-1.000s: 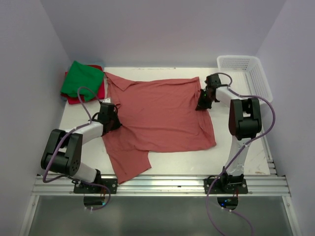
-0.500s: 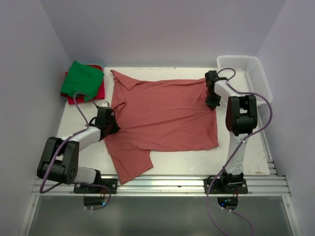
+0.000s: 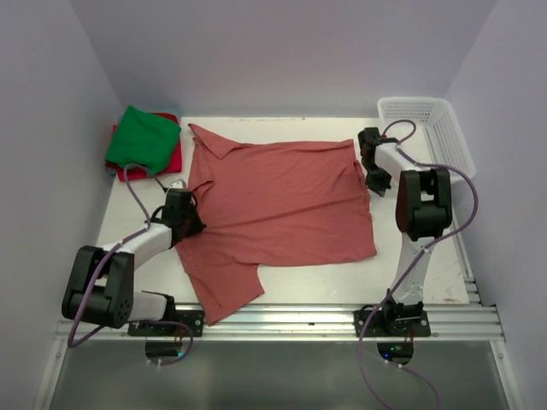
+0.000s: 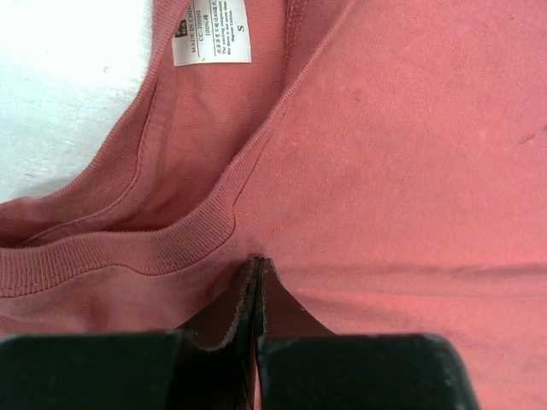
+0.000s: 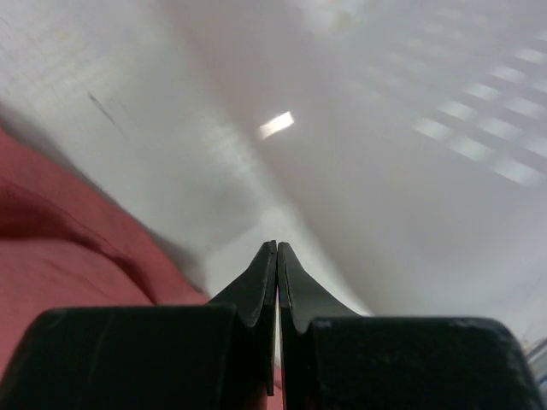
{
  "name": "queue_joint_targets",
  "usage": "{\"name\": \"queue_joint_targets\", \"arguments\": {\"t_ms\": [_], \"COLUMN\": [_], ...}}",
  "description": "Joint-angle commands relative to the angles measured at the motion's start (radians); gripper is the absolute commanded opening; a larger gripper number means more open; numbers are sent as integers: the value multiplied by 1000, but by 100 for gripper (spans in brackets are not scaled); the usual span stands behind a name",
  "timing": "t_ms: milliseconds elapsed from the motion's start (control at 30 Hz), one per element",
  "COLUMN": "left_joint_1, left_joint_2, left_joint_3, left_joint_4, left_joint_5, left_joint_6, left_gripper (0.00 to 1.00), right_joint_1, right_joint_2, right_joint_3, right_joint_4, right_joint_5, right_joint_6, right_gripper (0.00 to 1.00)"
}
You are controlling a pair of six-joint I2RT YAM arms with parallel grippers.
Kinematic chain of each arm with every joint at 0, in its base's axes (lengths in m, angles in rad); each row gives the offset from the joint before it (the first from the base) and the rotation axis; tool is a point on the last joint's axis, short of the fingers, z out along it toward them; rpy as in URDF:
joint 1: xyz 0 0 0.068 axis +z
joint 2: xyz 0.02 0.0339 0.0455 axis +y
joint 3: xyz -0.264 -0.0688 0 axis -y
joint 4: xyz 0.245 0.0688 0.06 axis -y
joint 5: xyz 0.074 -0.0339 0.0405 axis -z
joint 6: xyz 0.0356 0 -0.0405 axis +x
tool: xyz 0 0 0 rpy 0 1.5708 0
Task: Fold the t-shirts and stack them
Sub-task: Flatten out the tshirt
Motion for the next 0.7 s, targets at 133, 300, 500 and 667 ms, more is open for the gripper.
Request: {"name": "queue_joint_targets", "arguments": {"t_ms": [133,300,500,667], "left_joint_1": [14,11,11,11], "left_joint_2": [-27,-147,-270,-105], "left_joint_3": [-1,-23,19,170], "left_joint_4": [-75,12,63,166], "left_joint_5": [12,151,181,162], "left_joint_6": [33,61,45,24], "left_gripper": [0,0,11,16], "right_joint_1": [27,145,177,181], "right_joint_2": [-515,-704,-699,-626], "right_joint_3": [-256,-410,-496,-442], "right_joint_4": [179,256,287,319], "right_joint_5": [-189,-449,-523,-582], "right_joint_6": [-71,-121,-150,-113], "right_gripper": [0,0,0,0]}}
